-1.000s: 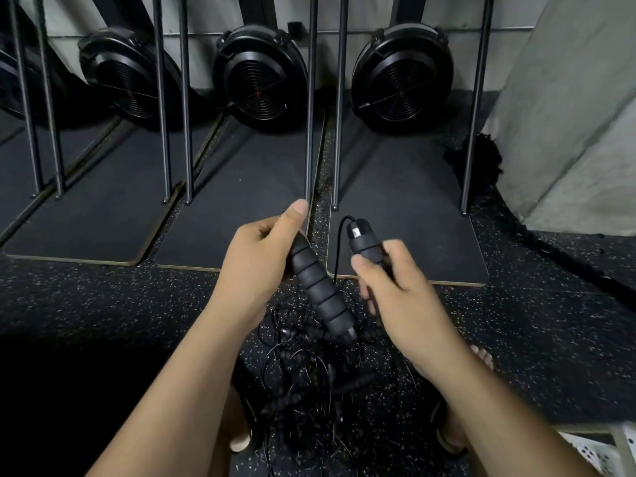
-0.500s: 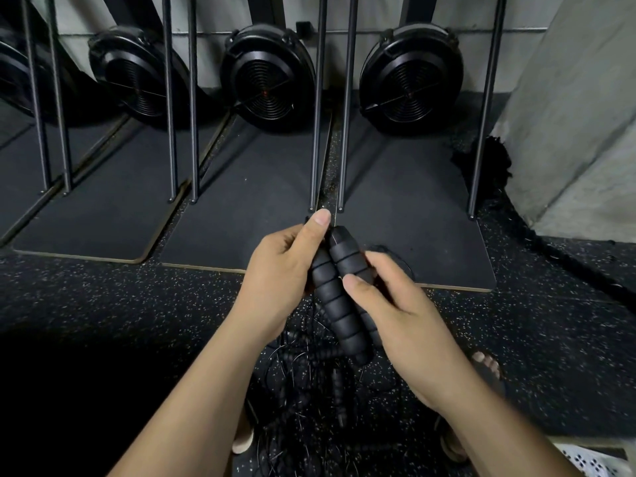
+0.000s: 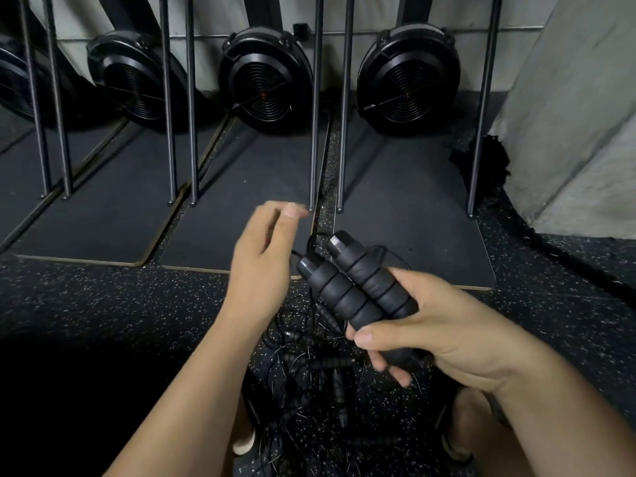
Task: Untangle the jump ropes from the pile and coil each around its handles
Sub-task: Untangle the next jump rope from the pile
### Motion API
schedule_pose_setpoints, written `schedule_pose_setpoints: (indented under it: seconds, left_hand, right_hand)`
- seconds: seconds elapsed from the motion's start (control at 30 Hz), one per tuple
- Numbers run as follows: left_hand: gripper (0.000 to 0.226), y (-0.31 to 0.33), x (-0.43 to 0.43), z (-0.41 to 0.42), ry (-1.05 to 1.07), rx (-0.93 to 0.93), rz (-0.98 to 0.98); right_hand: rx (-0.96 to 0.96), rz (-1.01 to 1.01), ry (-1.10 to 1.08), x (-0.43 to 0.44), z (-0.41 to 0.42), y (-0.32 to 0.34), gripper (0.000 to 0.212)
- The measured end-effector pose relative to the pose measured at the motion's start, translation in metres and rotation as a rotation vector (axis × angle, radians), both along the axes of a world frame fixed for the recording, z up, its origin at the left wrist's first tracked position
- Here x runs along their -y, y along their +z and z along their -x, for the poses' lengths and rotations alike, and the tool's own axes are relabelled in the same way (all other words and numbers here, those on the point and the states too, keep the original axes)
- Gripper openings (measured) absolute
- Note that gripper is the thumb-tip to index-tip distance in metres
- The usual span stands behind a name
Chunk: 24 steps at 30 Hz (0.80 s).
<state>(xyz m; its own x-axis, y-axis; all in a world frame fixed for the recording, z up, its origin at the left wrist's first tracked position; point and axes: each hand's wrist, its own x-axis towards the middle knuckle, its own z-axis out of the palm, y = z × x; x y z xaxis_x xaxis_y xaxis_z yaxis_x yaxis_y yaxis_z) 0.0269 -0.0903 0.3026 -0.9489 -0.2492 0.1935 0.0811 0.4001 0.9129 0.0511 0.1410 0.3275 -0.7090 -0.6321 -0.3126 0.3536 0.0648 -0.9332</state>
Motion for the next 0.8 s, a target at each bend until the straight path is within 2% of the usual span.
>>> schedule_pose_setpoints:
  seconds: [0.03, 0.1, 0.13, 0.23, 0.3, 0.37, 0.43, 0.47, 0.57, 0.73, 0.8]
  left_hand:
    - [0.041, 0.002, -0.005, -0.001, -0.088, 0.047, -0.197]
    - [0.048, 0.010, -0.017, -0.005, -0.114, 0.176, -0.561]
    - [0.049, 0.010, -0.022, -0.006, -0.088, 0.226, -0.629]
    - [0.061, 0.003, -0.039, -0.012, -0.125, 0.288, -0.453]
    - [0.067, 0.001, -0.048, -0.018, -0.234, 0.307, -0.359]
    - [0.057, 0.001, -0.049, -0.020, -0.260, 0.318, -0.189]
    - [0.040, -0.001, -0.046, -0.021, -0.286, 0.351, -0.001]
    - [0.039, -0.001, -0.045, -0.022, -0.295, 0.360, 0.088]
    - [0.043, 0.004, -0.042, -0.023, -0.277, 0.424, 0.051]
    - [0.039, 0.010, -0.032, -0.020, -0.345, 0.375, 0.116]
    - [0.057, 0.012, -0.032, -0.021, -0.347, 0.400, 0.063]
  right_hand:
    - [0.003, 0.033, 0.032, -0.001, -0.001, 0.002, 0.043]
    - [-0.008, 0.112, 0.052, 0.001, -0.003, 0.007, 0.047]
    - [-0.025, 0.160, 0.040, 0.004, -0.003, 0.009, 0.047]
    - [-0.096, 0.286, -0.112, 0.010, -0.002, 0.015, 0.047]
    - [-0.158, 0.261, -0.266, 0.013, 0.002, 0.018, 0.054]
    - [-0.166, 0.218, -0.342, 0.015, 0.005, 0.020, 0.059]
    - [-0.135, 0.192, -0.298, 0.016, 0.004, 0.020, 0.059]
    - [-0.141, 0.168, -0.275, 0.017, 0.004, 0.020, 0.057]
    - [-0.183, 0.121, -0.314, 0.019, 0.005, 0.020, 0.046]
    - [-0.184, 0.163, -0.309, 0.016, 0.007, 0.024, 0.052]
    - [-0.192, 0.189, -0.301, 0.015, 0.005, 0.026, 0.055]
